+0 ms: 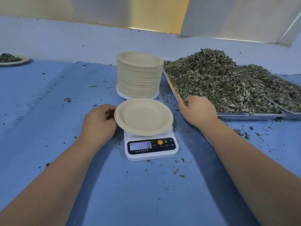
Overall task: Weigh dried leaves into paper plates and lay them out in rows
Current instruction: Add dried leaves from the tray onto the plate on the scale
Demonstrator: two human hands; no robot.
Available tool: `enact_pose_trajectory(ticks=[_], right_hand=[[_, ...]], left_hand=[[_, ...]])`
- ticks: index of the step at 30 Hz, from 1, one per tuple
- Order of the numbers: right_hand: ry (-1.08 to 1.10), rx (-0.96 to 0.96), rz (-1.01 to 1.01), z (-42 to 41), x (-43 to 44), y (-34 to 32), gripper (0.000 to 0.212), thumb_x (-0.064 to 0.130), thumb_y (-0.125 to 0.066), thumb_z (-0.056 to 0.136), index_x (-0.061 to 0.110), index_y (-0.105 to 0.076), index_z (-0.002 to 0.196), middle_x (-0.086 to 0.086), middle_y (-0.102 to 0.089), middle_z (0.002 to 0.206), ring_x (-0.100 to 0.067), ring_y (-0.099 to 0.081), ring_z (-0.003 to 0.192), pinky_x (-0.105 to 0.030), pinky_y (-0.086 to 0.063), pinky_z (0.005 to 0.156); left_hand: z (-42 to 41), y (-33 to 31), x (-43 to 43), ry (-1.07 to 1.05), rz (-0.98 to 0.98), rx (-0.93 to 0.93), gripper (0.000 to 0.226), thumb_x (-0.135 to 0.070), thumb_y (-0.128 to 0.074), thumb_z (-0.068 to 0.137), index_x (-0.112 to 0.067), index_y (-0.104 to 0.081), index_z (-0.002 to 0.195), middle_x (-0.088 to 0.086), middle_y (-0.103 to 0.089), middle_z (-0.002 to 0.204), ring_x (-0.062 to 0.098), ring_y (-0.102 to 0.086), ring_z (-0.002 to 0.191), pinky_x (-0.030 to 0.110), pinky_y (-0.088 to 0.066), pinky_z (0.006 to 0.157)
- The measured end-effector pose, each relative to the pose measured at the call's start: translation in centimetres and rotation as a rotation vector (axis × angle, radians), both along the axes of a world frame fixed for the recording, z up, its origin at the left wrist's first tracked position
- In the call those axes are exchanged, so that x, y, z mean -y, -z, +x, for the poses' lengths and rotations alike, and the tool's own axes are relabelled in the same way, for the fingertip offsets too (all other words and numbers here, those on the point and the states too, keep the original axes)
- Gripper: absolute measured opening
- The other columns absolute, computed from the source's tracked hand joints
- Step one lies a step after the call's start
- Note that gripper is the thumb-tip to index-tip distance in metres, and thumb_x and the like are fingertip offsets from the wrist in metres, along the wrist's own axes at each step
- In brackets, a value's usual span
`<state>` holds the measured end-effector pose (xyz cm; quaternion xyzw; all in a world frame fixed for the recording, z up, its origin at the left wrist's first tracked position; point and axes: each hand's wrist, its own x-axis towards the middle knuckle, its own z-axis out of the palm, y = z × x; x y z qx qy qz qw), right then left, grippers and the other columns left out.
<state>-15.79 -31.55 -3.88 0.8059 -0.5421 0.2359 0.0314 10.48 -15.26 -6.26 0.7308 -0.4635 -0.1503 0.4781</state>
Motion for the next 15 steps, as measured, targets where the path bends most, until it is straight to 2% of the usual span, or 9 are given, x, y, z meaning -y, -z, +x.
enact_pose_trajectory(ticks=[3,6,10,13,15], right_hand=[[-0.034,0.055,0.137,-0.3,1.6,-1.4,0.050,0.036,-0.049,0.099,0.015,-0.035,0.055,-0.002,-0.032,0.046,-0.022,-0.029,0.045,-0.025,-0.026,0.048],[0.005,0.150,0.126,-0.9,2.7,-2.0,0.048,0.034,-0.048,0.099,0.015,-0.039,0.056,-0.001,-0.033,0.045,-0.022,-0.030,0.043,-0.024,-0.028,0.047],[0.010,0.088,0.191,-0.7,2.8,-1.5,0.054,0.039,-0.046,0.104,0.012,-0.042,0.057,-0.005,-0.040,0.047,-0.024,-0.038,0.046,-0.027,-0.033,0.048],[0.019,0.077,0.122,-0.7,2.8,-2.2,0.055,0.042,-0.044,0.105,0.014,-0.043,0.058,-0.003,-0.041,0.047,-0.024,-0.040,0.044,-0.027,-0.034,0.047],[0.016,0.123,0.062,-0.8,2.9,-3.0,0.056,0.043,-0.044,0.105,0.015,-0.042,0.057,-0.002,-0.041,0.046,-0.022,-0.040,0.042,-0.027,-0.036,0.046]], left_hand=[[-0.1,-0.2,-0.1,-0.008,-0.004,-0.029,0.036,0.000,-0.053,0.089,-0.025,-0.073,0.105,-0.012,-0.073,0.102,0.004,-0.066,0.099,0.015,-0.045,0.075],[-0.3,-0.3,-0.3,-0.022,-0.009,-0.040,0.033,-0.003,-0.054,0.090,-0.027,-0.073,0.103,-0.011,-0.074,0.098,0.002,-0.065,0.093,0.017,-0.044,0.070],[-0.4,-0.5,-0.4,-0.025,-0.003,-0.047,0.031,-0.005,-0.055,0.090,-0.027,-0.072,0.104,-0.008,-0.074,0.096,0.002,-0.064,0.087,0.018,-0.043,0.066],[-0.4,-0.5,-0.4,-0.034,0.009,-0.017,0.030,-0.008,-0.056,0.090,-0.029,-0.071,0.105,-0.007,-0.073,0.091,0.001,-0.060,0.074,0.019,-0.040,0.061],[-0.4,-0.4,-0.3,-0.020,0.007,0.002,0.028,-0.009,-0.057,0.091,-0.029,-0.071,0.105,-0.009,-0.072,0.090,0.001,-0.060,0.075,0.019,-0.040,0.062]])
